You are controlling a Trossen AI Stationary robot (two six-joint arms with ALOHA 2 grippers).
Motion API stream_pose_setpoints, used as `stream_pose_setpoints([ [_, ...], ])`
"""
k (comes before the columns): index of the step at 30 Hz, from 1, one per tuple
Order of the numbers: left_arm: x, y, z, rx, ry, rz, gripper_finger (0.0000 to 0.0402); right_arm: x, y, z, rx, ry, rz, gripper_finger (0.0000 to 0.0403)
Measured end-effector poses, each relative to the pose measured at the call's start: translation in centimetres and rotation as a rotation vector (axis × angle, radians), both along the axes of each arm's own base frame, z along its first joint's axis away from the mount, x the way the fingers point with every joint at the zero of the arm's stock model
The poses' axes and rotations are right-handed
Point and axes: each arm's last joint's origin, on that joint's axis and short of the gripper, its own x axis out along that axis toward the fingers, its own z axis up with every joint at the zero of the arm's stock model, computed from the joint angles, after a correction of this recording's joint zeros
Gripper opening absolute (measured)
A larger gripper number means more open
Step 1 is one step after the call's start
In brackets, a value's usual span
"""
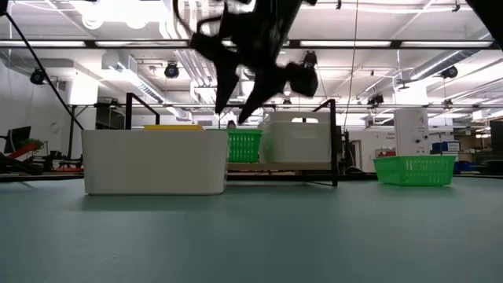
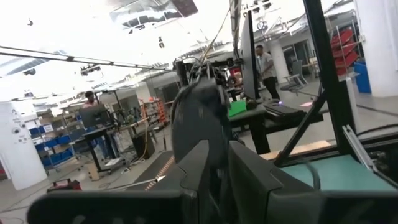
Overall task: Stack baskets on shelf by color
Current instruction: Stack the white bin on the white bin on the shelf
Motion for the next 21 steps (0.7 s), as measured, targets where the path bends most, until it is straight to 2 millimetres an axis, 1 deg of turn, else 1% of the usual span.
stream_pose_setpoints([
  [5,0.0,0.0,0.0,0.000,-0.002,0.001,0.0044,0.9,-1.0,-2.9,-0.066,0.063,0.002,0.0157],
  [8,0.0,0.0,0.0,0.009,0.000,0.003,0.0044,1.3,-1.5,-4.1,-0.070,0.087,-0.003,0.0142],
  [10,-0.1,0.1,0.0,0.016,-0.001,0.006,0.0044,1.5,-1.7,-4.6,-0.075,0.093,0.000,0.0126],
  [13,-0.1,0.1,0.0,0.024,0.001,0.009,0.0044,1.4,-1.5,-4.9,-0.073,0.109,0.008,0.0089],
  [17,-0.1,0.1,0.1,0.023,-0.002,0.009,0.0044,1.3,-0.5,-4.9,-0.071,0.114,0.036,0.0025],
  [18,-0.1,0.1,0.1,0.023,-0.002,0.009,0.0044,1.2,0.0,-4.8,-0.071,0.113,0.046,0.0018],
  [21,-0.2,0.1,0.1,0.020,-0.005,0.009,0.0044,1.0,1.6,-4.1,-0.041,0.093,0.071,0.0012],
])
